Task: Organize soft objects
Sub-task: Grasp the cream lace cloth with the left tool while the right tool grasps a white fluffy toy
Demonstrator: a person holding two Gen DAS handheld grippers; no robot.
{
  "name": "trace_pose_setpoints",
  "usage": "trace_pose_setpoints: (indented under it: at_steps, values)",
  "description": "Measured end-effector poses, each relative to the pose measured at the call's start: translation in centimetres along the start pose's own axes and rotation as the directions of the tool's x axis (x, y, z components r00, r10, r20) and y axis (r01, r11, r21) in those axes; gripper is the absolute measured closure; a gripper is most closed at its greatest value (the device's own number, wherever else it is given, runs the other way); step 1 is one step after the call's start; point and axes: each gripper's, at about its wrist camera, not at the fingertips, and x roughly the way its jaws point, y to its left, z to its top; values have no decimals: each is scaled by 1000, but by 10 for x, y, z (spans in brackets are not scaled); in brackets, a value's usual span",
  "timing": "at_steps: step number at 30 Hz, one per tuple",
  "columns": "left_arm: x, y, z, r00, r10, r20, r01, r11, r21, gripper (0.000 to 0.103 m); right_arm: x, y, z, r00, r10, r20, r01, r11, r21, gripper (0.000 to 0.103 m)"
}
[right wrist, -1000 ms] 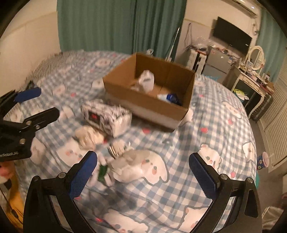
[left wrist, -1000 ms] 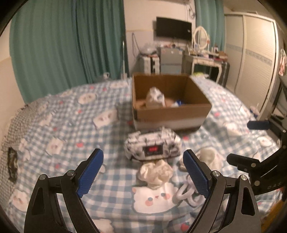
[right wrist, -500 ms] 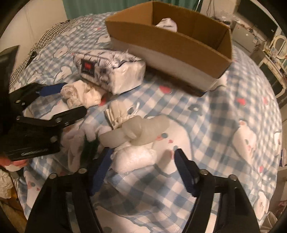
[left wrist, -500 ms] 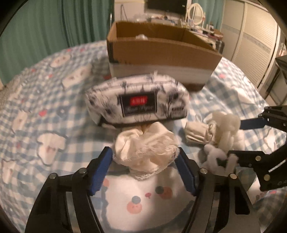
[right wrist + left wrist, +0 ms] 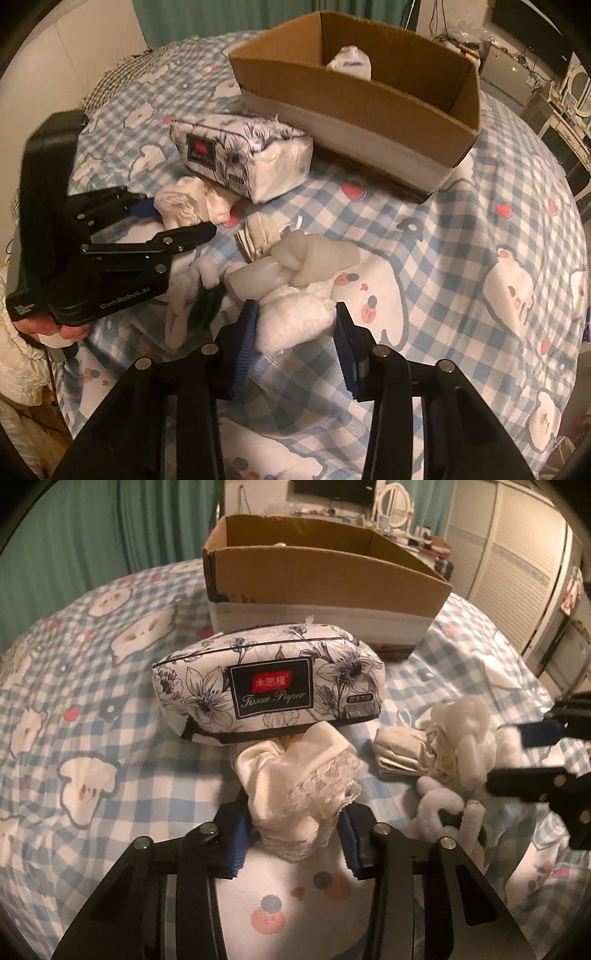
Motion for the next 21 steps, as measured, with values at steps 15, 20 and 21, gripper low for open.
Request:
trace_pose_setpoints:
  at_steps: [15,20,21]
  values:
    - [-53,-8,-1,997,25,71,-27,999,23,73,-69,13,-7,980,-80,183,70,996,61,63]
    - [-84,-14,4,993,24,119,-27,999,27,73,-97,25,-9,960,-102,261,84,993,80,63]
    - [-92,-16,6,991,25,135,-29,999,30,73,-102,27,-9,955,-106,275,86,993,85,63]
